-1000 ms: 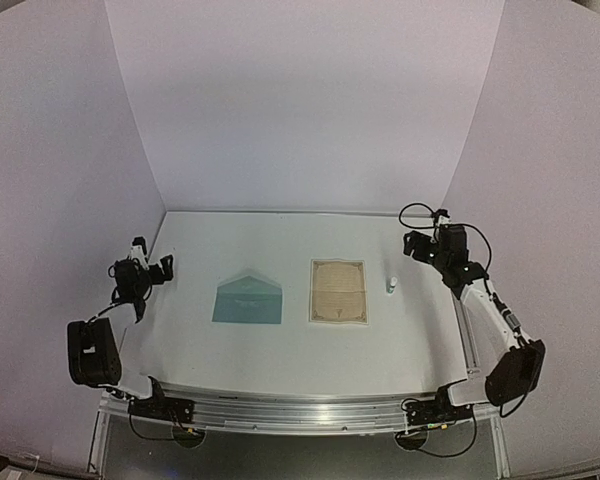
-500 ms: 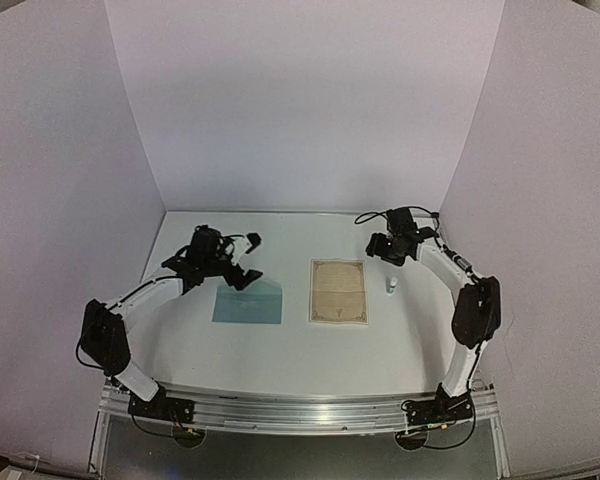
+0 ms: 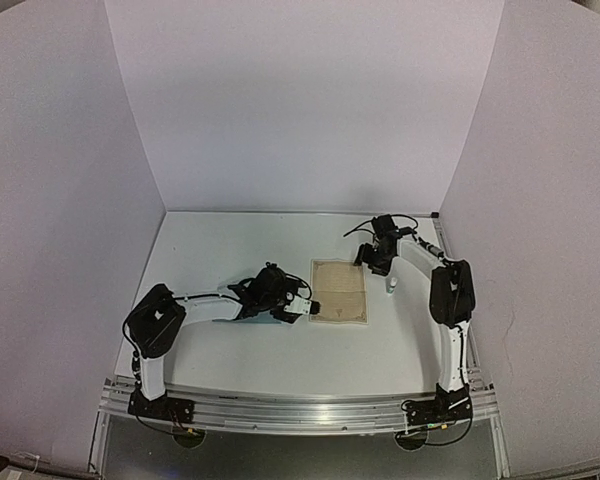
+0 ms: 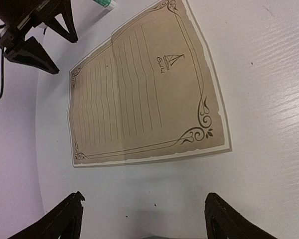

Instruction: Place the letter into the envelope and seal it

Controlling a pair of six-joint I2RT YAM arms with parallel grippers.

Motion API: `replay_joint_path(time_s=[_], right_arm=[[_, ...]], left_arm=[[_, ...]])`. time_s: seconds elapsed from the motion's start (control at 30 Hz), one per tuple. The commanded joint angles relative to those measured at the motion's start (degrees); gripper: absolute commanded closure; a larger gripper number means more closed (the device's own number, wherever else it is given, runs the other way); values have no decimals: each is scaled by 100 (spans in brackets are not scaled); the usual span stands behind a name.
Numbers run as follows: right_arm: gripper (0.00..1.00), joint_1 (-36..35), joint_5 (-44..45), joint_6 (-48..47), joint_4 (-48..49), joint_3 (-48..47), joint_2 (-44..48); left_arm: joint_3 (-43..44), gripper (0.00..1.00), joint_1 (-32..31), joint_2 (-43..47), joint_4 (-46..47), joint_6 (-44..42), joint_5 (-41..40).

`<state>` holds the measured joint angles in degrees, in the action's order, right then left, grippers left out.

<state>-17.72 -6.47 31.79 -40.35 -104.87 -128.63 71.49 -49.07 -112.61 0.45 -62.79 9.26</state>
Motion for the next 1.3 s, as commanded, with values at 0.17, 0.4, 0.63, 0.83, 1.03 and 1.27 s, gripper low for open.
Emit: replay_joint_path(time_s=[0.17, 0.4, 0.63, 0.83, 1.03, 1.27], right_arm=[[30, -3, -401, 109, -86, -210, -286], [30, -3, -511, 192, -57, -182, -432], [30, -3, -636, 266, 29, -22, -444], [30, -3, -682, 281, 56, 17, -417], [31, -3, -733, 297, 58, 95, -393], [31, -47, -1057, 174, 63, 202, -167]], left_arm=[[-169, 22, -100, -592, 1132, -1536, 209], [20, 22, -240, -982, 1389, -1501, 190], [-144, 28, -323, -1184, 2165, -1385, -10], [-306, 64, -323, -1056, 2457, -1219, 145], [-293, 94, -323, -974, 2519, -910, 181], [515, 100, -185, -652, 617, 1319, 341]])
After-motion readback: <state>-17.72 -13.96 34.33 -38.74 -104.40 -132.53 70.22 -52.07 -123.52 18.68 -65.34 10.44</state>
